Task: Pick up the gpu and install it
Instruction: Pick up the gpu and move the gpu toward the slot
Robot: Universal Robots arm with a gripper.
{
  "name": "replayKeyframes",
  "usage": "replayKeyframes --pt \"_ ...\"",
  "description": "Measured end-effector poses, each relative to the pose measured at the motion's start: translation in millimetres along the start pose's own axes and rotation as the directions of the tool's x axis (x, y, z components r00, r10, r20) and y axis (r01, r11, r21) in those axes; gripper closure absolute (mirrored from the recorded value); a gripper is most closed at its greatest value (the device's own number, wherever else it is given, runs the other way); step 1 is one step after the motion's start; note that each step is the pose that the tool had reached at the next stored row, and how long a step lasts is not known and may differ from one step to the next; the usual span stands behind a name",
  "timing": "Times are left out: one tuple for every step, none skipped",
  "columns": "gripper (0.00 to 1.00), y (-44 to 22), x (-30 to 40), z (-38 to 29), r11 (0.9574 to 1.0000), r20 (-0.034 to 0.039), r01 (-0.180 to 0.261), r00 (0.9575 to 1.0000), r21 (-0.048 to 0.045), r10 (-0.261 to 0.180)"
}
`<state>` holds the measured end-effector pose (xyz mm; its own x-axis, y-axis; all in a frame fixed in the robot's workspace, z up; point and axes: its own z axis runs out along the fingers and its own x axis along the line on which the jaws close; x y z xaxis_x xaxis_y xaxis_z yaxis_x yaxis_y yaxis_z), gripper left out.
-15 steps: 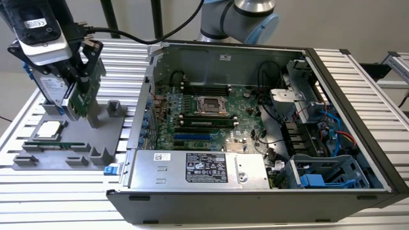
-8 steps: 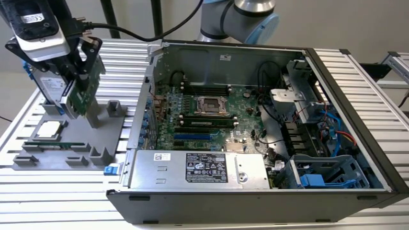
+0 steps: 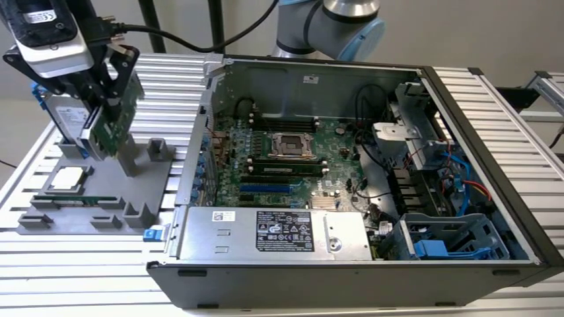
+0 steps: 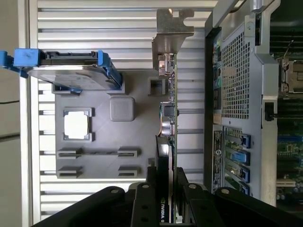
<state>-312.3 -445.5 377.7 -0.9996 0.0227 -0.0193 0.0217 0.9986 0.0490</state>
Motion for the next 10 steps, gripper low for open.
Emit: replayKeyframes --pt "1.00 0.0 0.0 -0.7 1.0000 0.0000 0.000 1.0000 0.0001 0.000" --pt "1.00 0.0 0.0 -1.3 1.0000 0.0000 0.000 1.0000 0.0000 0.000" --pt "1.00 0.1 0.0 -1.9 1.0000 0.0000 0.000 1.0000 0.0000 0.000" --pt "1.00 0.1 0.0 -2.5 1.0000 0.0000 0.000 1.0000 0.0001 0.000" --pt "1.00 0.1 -0.1 -3.0 1.0000 -0.0001 -0.001 1.0000 0.0001 0.001" --pt "1.00 0.1 -0.1 -3.6 1.0000 0.0000 -0.001 1.0000 0.0002 0.001" --pt "1.00 0.2 -0.1 -4.1 1.0000 0.0001 -0.001 1.0000 0.0002 0.001" --pt "1.00 0.2 -0.1 -4.6 1.0000 0.0001 -0.002 1.0000 0.0001 0.002" --pt "1.00 0.2 -0.1 -5.2 1.0000 0.0001 -0.002 1.0000 0.0001 0.002" --pt "1.00 0.3 -0.1 -5.8 1.0000 0.0001 -0.003 1.0000 0.0001 0.003"
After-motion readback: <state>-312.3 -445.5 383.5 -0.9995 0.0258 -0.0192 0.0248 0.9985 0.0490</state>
